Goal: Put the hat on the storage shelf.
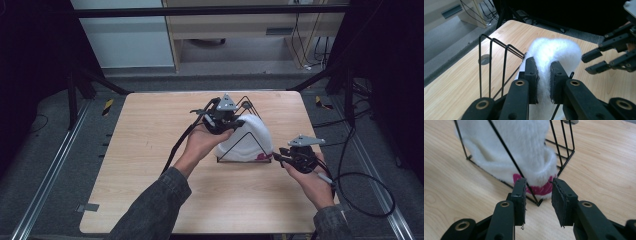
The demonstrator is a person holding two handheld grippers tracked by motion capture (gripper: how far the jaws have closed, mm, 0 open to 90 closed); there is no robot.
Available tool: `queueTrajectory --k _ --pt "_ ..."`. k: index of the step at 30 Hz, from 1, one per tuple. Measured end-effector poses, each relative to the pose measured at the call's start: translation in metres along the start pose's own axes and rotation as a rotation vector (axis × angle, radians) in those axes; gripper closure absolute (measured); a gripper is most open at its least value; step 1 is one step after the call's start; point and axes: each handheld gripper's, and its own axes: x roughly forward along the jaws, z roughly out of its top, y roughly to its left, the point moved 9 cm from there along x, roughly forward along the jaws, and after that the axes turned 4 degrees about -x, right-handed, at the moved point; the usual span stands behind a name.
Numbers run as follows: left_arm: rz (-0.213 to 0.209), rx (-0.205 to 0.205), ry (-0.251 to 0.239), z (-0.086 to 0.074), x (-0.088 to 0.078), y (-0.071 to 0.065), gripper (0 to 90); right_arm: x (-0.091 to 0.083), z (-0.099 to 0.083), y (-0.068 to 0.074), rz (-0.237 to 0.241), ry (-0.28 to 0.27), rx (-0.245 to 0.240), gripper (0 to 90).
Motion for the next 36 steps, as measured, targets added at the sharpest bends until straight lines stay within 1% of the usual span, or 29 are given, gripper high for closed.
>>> queueTrajectory --k 1,2,5,6,7,12,13,15,17,18,20,21,23,24,25,26,30,31,33,34,35,36 --pt "0.006 -0.005 0.0 0.0 0.0 0.001 78.4 -0.001 -0.001 0.0 -0.002 0.0 -0.01 63.9" --pt "0.01 -0.008 0.0 0.0 0.0 0.001 76.7 -0.002 -0.003 0.001 -0.005 0.004 -0.003 63.5" --pt "0.022 -0.02 -0.006 -0.001 -0.002 0.001 68.2 -0.007 -0.004 0.002 -0.007 -0.005 -0.003 61.9" --pt "0.023 -0.019 -0.009 -0.001 -0.003 0.001 67.6 -0.009 -0.005 0.003 -0.009 -0.004 0.0 61.5" --pt "0.023 -0.021 -0.013 -0.001 -0.004 0.001 66.6 -0.009 -0.006 0.004 -0.008 -0.008 -0.007 61.2" --pt "0.026 -0.026 -0.021 -0.002 -0.006 0.0 58.9 -0.011 -0.008 0.008 -0.007 -0.008 -0.001 58.6" --pt "0.027 -0.025 -0.025 -0.001 -0.008 0.0 55.2 -0.011 -0.008 0.009 -0.006 -0.009 0.0 57.5" --pt "0.029 -0.037 -0.027 0.0 -0.013 0.0 44.3 -0.012 -0.008 0.01 -0.007 -0.011 -0.005 55.6" --pt "0.029 -0.043 -0.022 0.0 -0.017 0.0 35.5 -0.012 -0.007 0.011 -0.007 -0.014 -0.005 53.3" --pt "0.037 -0.042 -0.018 -0.001 -0.019 0.001 31.4 -0.013 -0.007 0.01 -0.012 -0.014 0.0 52.3" --pt "0.05 -0.052 -0.006 -0.002 -0.023 0.002 22.4 -0.014 -0.007 0.01 -0.021 -0.015 0.0 49.0" --pt "0.047 -0.057 -0.009 -0.003 -0.025 0.002 19.0 -0.014 -0.007 0.009 -0.028 -0.017 0.002 47.5" --pt "0.054 -0.055 -0.017 -0.004 -0.031 0.002 13.1 -0.015 -0.008 0.01 -0.033 -0.017 0.014 45.2" --pt "0.053 -0.056 -0.019 -0.004 -0.033 0.002 11.5 -0.015 -0.009 0.01 -0.037 -0.018 0.005 44.4" --pt "0.043 -0.055 -0.02 -0.007 -0.038 0.001 10.2 -0.015 -0.009 0.01 -0.038 -0.017 0.001 44.0" --pt "0.043 -0.055 -0.02 -0.007 -0.038 0.001 7.3 -0.016 -0.01 0.011 -0.04 -0.017 0.005 42.9" --pt "0.037 -0.051 -0.031 -0.011 -0.049 0.001 5.9 -0.015 -0.011 0.01 -0.05 -0.019 0.018 40.6" --pt "0.04 -0.055 -0.033 -0.012 -0.052 0.001 5.9 -0.016 -0.011 0.009 -0.058 -0.021 0.022 38.3" --pt "0.038 -0.051 -0.038 -0.016 -0.059 0.0 5.8 -0.016 -0.012 0.009 -0.064 -0.02 0.026 36.5" --pt "0.039 -0.05 -0.035 -0.018 -0.063 0.0 4.9 -0.017 -0.013 0.009 -0.071 -0.02 0.032 33.3" --pt "0.042 -0.051 -0.034 -0.021 -0.066 0.0 4.9 -0.017 -0.013 0.009 -0.071 -0.02 0.032 33.3" --pt "0.043 -0.051 -0.029 -0.024 -0.07 0.0 4.9 -0.017 -0.014 0.008 -0.074 -0.018 0.033 31.4"
